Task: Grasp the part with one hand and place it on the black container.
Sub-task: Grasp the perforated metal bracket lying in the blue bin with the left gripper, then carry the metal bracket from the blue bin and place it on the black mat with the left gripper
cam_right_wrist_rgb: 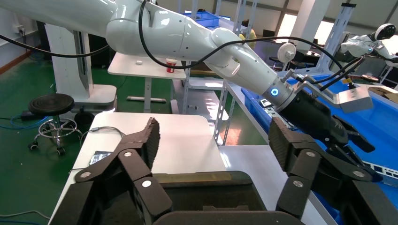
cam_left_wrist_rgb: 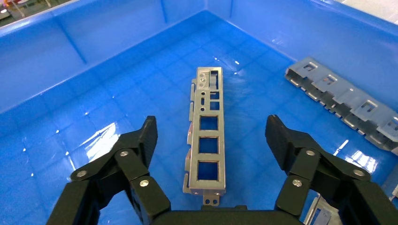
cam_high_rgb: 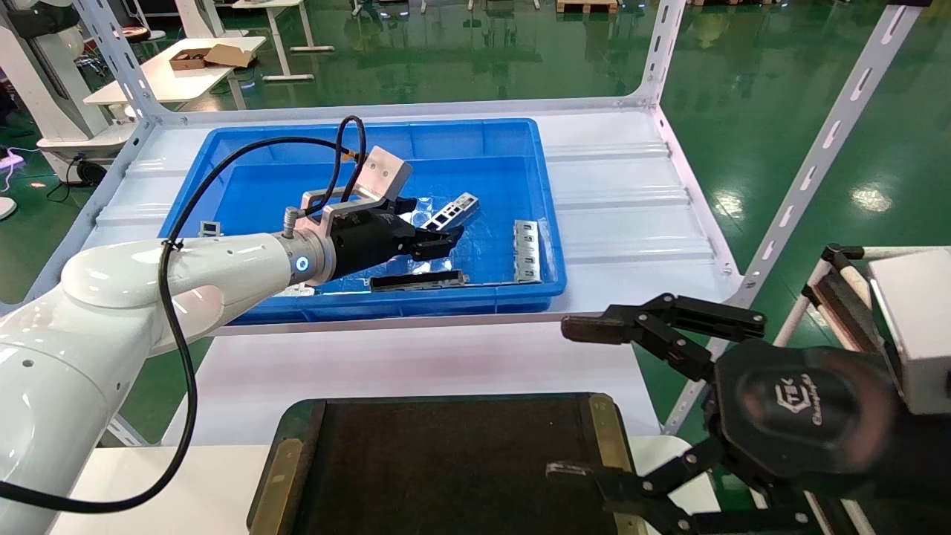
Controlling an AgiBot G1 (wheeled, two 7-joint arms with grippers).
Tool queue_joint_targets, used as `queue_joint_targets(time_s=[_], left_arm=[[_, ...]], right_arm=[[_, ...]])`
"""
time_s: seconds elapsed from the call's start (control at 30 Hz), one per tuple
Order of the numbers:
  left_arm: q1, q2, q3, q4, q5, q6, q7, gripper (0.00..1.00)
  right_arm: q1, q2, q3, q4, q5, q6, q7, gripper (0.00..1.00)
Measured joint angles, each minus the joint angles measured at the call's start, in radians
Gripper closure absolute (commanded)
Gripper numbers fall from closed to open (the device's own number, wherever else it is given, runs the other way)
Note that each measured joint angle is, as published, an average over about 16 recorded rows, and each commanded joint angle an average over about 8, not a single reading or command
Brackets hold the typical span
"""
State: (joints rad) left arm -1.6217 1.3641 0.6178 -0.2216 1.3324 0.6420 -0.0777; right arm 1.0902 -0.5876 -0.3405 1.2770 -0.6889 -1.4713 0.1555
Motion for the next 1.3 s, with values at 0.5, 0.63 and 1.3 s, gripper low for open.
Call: queue_joint_targets(time_s=[0.5,0.63,1.3], left_arm=[[0.019,0.000,0.084,-0.017,-0.061,-0.050,-0.032,1.00],[0.022,0.000,0.106,-0.022,-0.077,-0.057,-0.038,1.00],[-0.009,-0.052,0.118,-0.076,-0.243,0.096,0.021,1.00]], right_arm=[[0.000,0.000,0.000,0.000,0.000,0.000,0.000,1.00],[0.000,0.000,0.000,0.000,0.000,0.000,0.000,1.00],[0.000,0.000,-0.001,0.000,0.001,0.000,0.000,1.00]])
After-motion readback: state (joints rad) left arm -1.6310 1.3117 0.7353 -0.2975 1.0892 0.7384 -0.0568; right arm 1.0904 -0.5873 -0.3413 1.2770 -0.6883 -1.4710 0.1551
